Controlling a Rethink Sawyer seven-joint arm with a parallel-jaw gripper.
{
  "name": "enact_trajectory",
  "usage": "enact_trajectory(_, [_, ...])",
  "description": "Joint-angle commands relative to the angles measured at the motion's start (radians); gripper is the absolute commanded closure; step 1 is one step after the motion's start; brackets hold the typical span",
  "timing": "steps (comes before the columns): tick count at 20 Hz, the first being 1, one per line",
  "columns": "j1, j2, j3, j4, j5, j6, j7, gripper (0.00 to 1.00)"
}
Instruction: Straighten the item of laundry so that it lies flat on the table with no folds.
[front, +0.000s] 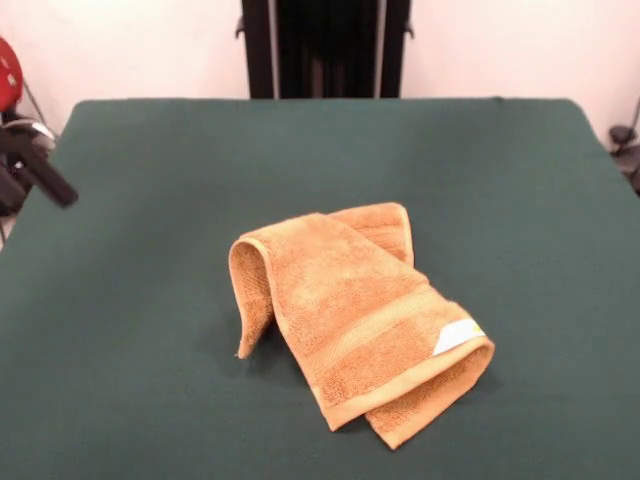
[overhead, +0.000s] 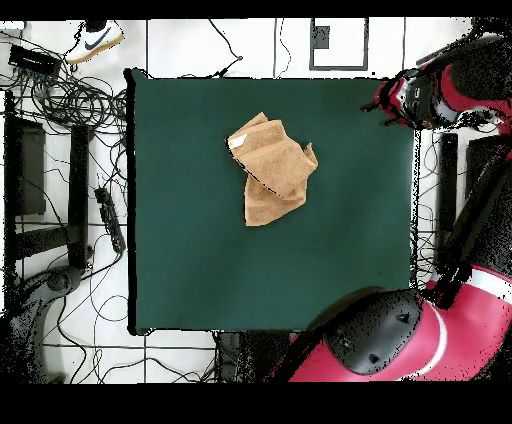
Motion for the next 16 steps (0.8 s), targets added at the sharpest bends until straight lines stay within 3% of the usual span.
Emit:
enact_trajectory(1, [0.006,0.093,0.251,0.114,0.090,0.197,-0.428,0.00])
enact_trajectory(5, [-0.022,0.119,0.311,0.112,0.123,0.222,-0.407,0.00])
enact_trajectory(12, [-0.036,0.154,0.371,0.144,0.204,0.150,-0.384,0.00])
enact_trajectory(16, [-0.013,0.156,0.282,0.125,0.088,-0.031,-0.510,0.00])
